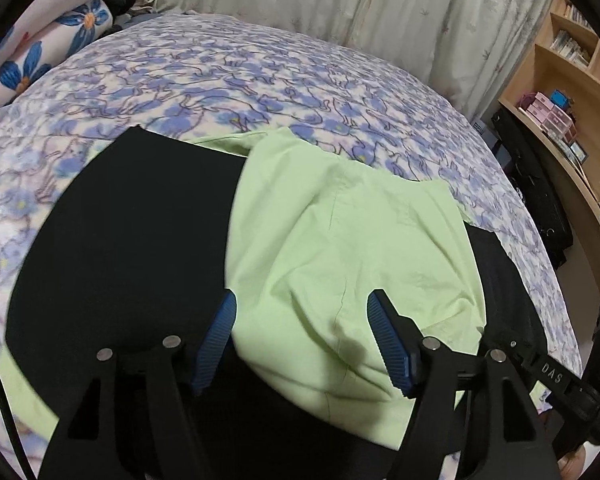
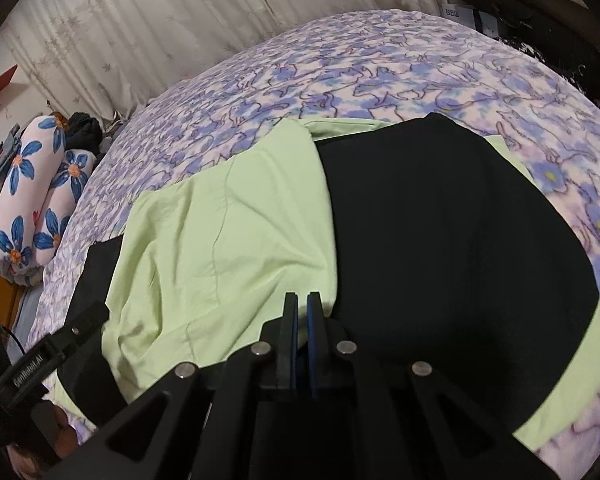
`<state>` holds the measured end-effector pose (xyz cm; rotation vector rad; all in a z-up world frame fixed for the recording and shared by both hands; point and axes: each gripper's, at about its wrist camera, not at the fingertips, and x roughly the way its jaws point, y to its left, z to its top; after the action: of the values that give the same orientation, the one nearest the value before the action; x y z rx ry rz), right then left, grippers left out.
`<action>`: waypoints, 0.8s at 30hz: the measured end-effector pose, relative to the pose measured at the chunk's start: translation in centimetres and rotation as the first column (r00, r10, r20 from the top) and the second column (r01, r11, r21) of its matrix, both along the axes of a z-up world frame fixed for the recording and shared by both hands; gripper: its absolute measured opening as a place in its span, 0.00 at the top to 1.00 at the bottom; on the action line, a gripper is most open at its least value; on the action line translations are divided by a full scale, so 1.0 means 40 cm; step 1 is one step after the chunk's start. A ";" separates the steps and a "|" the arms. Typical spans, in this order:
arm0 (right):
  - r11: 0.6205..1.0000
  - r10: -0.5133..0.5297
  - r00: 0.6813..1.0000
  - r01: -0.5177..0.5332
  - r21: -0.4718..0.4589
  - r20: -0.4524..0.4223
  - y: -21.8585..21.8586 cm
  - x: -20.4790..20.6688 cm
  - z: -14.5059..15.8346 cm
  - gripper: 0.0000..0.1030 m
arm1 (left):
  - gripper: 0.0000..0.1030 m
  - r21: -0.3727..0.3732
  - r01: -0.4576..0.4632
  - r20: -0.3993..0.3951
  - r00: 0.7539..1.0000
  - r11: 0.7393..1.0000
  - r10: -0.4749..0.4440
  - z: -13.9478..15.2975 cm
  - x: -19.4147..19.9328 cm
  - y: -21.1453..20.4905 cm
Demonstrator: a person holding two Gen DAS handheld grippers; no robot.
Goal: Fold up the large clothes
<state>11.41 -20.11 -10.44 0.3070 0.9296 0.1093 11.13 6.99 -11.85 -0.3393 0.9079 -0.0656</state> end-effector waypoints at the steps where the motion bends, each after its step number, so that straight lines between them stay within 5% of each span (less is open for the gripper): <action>1: 1.000 0.005 1.000 -0.005 -0.002 0.002 0.003 -0.006 0.004 0.96 | 0.35 -0.002 -0.010 -0.002 1.000 1.000 0.010 0.006 -0.009 0.004; 18: 0.997 0.070 0.997 -0.069 -0.019 0.042 0.054 -0.139 0.074 0.96 | 0.35 0.038 -0.016 -0.027 0.999 0.999 0.017 0.074 -0.186 0.013; 22: 0.997 0.080 0.995 -0.078 -0.023 0.068 0.071 -0.171 0.095 0.74 | 0.34 0.038 -0.014 -0.021 1.000 0.999 0.014 0.090 -0.219 0.014; 24: 0.996 0.087 0.992 -0.084 -0.033 0.089 0.081 -0.188 0.109 0.71 | 0.34 0.036 -0.007 -0.015 1.000 0.999 0.008 0.097 -0.238 0.016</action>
<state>3.88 -16.87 -6.07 0.2333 0.8541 0.1865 1.60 7.63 -7.96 -0.3098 0.9220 -0.0393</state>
